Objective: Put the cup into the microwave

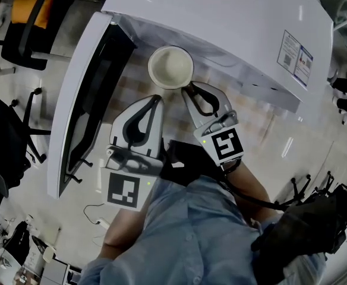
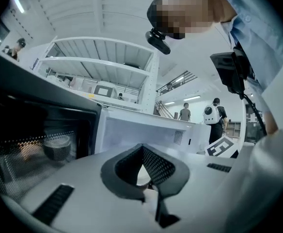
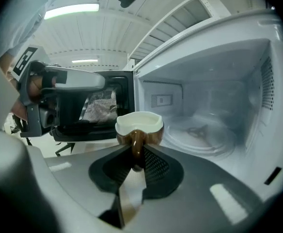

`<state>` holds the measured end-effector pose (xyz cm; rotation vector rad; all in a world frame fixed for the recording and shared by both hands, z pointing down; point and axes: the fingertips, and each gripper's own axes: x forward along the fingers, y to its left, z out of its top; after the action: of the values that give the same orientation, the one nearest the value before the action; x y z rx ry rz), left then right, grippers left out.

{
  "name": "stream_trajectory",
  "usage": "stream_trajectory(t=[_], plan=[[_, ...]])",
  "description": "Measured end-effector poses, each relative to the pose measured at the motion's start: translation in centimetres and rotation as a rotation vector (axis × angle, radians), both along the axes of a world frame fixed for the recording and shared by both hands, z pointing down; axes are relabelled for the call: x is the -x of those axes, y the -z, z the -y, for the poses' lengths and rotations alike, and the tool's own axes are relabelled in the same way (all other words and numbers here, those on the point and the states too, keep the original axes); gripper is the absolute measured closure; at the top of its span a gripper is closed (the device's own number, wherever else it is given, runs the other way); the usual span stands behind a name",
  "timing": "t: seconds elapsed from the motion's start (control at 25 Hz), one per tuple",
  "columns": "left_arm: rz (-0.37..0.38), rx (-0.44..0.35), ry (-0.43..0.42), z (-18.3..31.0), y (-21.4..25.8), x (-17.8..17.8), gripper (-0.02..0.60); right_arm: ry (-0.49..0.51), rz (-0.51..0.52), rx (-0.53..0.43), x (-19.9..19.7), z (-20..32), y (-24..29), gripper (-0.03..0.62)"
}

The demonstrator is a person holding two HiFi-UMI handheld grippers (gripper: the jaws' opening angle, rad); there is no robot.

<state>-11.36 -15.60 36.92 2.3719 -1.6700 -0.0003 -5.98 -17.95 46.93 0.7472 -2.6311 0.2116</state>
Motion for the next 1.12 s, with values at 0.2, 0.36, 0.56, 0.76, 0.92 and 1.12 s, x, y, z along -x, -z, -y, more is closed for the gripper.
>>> stream_trajectory(t=[0.2, 0.36, 0.56, 0.76, 0.92, 1.12], plan=[[0.010, 0.009, -0.048, 0.9, 1.9, -0.8, 0.577, -0.034, -0.006, 0.003, -0.1, 1.2, 2.1, 0.548], [0.014, 0.005, -0.087, 1.9, 3.4, -1.3, 0.577, -0.073, -0.009, -0.001, -0.4, 2.5, 3.3, 0.548], [0.012, 0.002, -0.136, 2.8, 4.2, -1.8, 0.577, -0.140, -0.010, -0.010, -1.0, 4.1, 3.8, 0.548], [0.020, 0.003, -0.187, 3.7, 3.8, -2.3, 0.577, -0.207, -0.022, -0.021, -1.9, 5.9, 3.1, 0.548], [0.023, 0.008, -0.208, 4.4, 3.2, -2.2, 0.577, -0.254, -0.042, -0.017, -2.7, 7.0, 2.2, 0.548], [0.015, 0.014, -0.217, 5.2, 2.8, -1.9, 0.577, -0.296, -0.053, -0.003, -3.4, 7.8, 1.2, 0.546]])
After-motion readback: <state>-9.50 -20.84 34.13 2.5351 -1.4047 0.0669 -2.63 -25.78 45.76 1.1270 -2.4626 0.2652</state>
